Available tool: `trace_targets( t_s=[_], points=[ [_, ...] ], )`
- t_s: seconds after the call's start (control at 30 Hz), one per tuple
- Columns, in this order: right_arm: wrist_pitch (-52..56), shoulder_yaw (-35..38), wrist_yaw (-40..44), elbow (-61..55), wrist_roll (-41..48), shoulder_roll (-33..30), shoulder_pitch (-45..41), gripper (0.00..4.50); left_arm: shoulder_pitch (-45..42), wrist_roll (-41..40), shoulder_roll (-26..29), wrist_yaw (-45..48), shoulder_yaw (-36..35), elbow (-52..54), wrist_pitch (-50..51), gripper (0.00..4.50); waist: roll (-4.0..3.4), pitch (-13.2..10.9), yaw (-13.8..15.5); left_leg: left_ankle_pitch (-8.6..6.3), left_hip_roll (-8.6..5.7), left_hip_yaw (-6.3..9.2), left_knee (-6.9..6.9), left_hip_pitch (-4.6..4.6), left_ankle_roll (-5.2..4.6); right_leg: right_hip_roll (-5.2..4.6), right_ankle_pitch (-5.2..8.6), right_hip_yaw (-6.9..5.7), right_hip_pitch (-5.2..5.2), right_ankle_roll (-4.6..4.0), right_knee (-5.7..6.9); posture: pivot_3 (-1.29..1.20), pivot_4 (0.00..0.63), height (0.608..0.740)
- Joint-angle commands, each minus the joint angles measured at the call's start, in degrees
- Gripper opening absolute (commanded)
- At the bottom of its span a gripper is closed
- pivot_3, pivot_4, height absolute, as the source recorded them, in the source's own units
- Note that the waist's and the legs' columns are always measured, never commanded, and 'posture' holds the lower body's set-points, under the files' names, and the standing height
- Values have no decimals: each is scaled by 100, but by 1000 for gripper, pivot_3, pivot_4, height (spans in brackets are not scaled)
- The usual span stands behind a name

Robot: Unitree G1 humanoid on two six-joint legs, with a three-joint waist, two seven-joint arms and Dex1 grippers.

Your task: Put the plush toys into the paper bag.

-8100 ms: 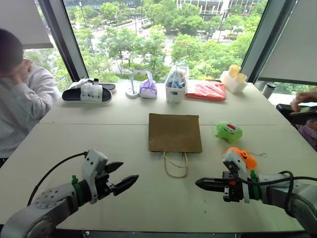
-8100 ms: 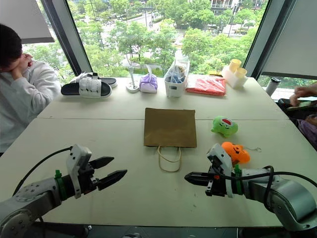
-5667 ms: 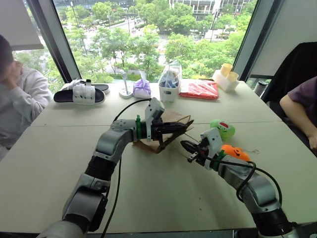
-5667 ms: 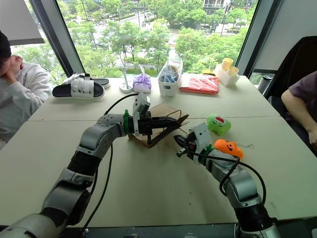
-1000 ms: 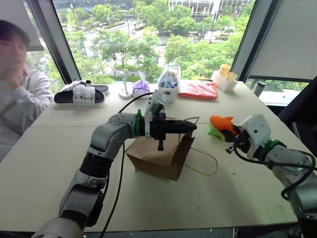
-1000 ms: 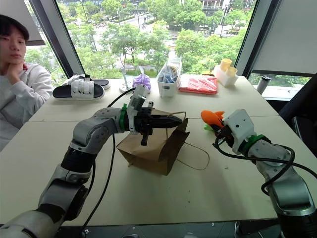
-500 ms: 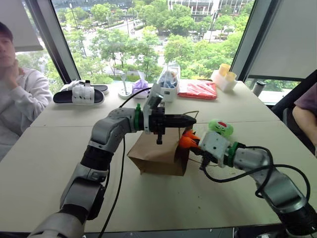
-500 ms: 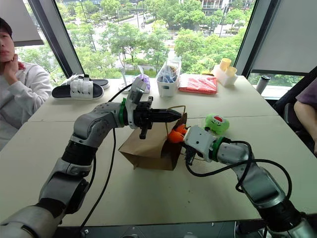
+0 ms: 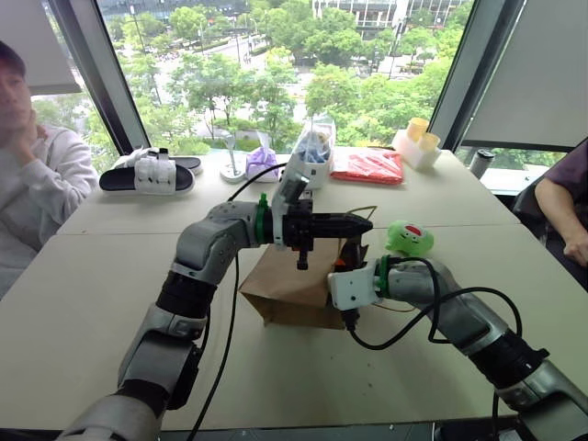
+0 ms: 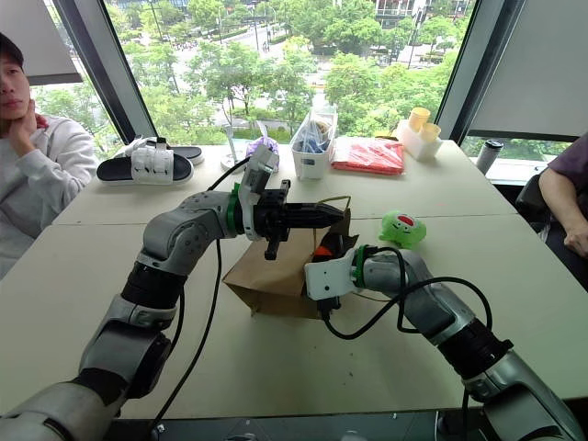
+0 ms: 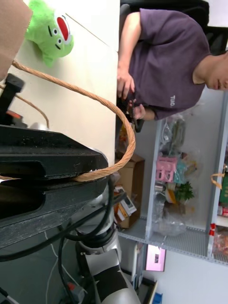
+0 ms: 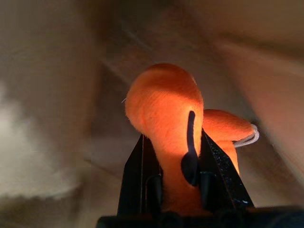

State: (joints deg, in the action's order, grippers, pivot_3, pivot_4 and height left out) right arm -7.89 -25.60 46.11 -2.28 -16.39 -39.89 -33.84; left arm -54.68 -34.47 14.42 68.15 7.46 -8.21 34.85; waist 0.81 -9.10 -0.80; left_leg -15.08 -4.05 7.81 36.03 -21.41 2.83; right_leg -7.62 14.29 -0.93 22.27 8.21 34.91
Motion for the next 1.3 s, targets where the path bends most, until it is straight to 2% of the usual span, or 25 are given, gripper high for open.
trace_targets(
  t_s=[0.03, 0.2, 0.23, 0.33, 0.43, 0.57, 0.63, 0.73, 0.8, 1.0, 1.1, 1.23, 1.3],
  points=[
    [-87, 192, 58, -3, -11, 77, -165, 1876, -33, -121, -24, -58, -152, 205, 4, 0, 0, 0, 0, 0, 0, 0, 0, 0, 0, 0, 0, 1, 0, 0, 0, 0, 150, 740],
    [-112, 562, -90, -262, -137, -179, 128, 4338, -34, -95, 59, -109, -224, 145, -18, 0, 0, 0, 8, 0, 0, 0, -1, 1, 0, 0, 0, 1, 1, 0, 1, 0, 150, 740],
    [-63, 691, -106, -377, -76, -224, 226, 4472, -31, -81, 73, -116, -229, 119, -33, 0, 0, 0, 9, 0, -1, 1, 0, 0, 0, 0, 0, 2, 1, 0, 1, 0, 150, 740],
    [323, 1178, -72, -903, 264, -304, 586, 4472, -12, -4, 104, -132, -220, 24, -115, 0, 0, 0, 14, -1, -3, 4, -1, -1, -1, 0, 0, 5, 0, 0, 0, 0, 150, 740],
    [1097, 2078, -124, -1715, 1064, -194, 1148, 4472, 43, 65, 151, -144, -199, 1, -179, 0, 0, 0, 16, -4, -2, 5, -3, -1, -6, 1, 0, 6, 0, 0, 0, 0, 150, 740],
    [2565, 3465, -497, -2399, 2337, 227, 1697, 4472, 72, 41, 169, -167, -229, 12, -155, 0, 0, 0, 22, -14, -2, 6, 1, 1, -25, 0, 0, 9, -5, -1, 0, 0, 150, 740],
    [2953, 3756, -775, -2399, 2604, 452, 1701, 4472, 80, 34, 167, -181, -235, 21, -151, 0, 1, 2, 17, -15, -2, 10, 3, 2, -27, 3, -1, 9, -8, -1, 0, 0, 150, 740],
    [3218, 3926, -1825, -1312, 2407, 1040, 1096, 4472, 120, 56, 119, -226, -206, 31, -172, 0, 2, 3, -12, -15, -1, 6, 3, 6, -27, 5, -1, 15, -6, -2, 6, 0, 150, 740],
    [3217, 3828, -2246, -713, 2113, 1146, 800, 4472, 148, 68, 100, -243, -195, 54, -176, 0, -3, 5, -11, -14, -1, 0, 0, 13, -25, 5, -2, 28, -2, -4, 13, 0, 150, 740],
    [3238, 3016, -3501, 2218, 1063, 1442, -690, 4472, 251, 46, 97, -385, -260, 227, -137, 0, -4, 5, -27, 0, -1, -18, -6, 5, -3, 8, -2, 40, 19, -5, 18, 0, 150, 740],
    [3231, 2769, -3727, 3714, 893, 1659, -1426, 4472, 315, -10, 126, -541, -366, 348, -85, 0, -3, 5, -41, 5, -2, -24, -16, 2, 6, 7, -2, 46, 25, -4, 14, 0, 150, 740],
    [2843, 2660, -4037, 5244, 809, 1809, -1983, 4472, 395, -140, 142, -757, -501, 523, 14, 0, -3, 5, -42, 6, -2, -24, -21, 2, 7, 7, -2, 49, 28, -4, 13, 0, 150, 740],
    [2659, 2563, -4116, 5749, 720, 1802, -2124, 3963, 436, -159, 156, -806, -520, 590, 22, 0, -3, 5, -31, 6, -3, -22, -21, 2, 8, 6, -3, 50, 26, -4, 13, 0, 150, 740]
  ],
)
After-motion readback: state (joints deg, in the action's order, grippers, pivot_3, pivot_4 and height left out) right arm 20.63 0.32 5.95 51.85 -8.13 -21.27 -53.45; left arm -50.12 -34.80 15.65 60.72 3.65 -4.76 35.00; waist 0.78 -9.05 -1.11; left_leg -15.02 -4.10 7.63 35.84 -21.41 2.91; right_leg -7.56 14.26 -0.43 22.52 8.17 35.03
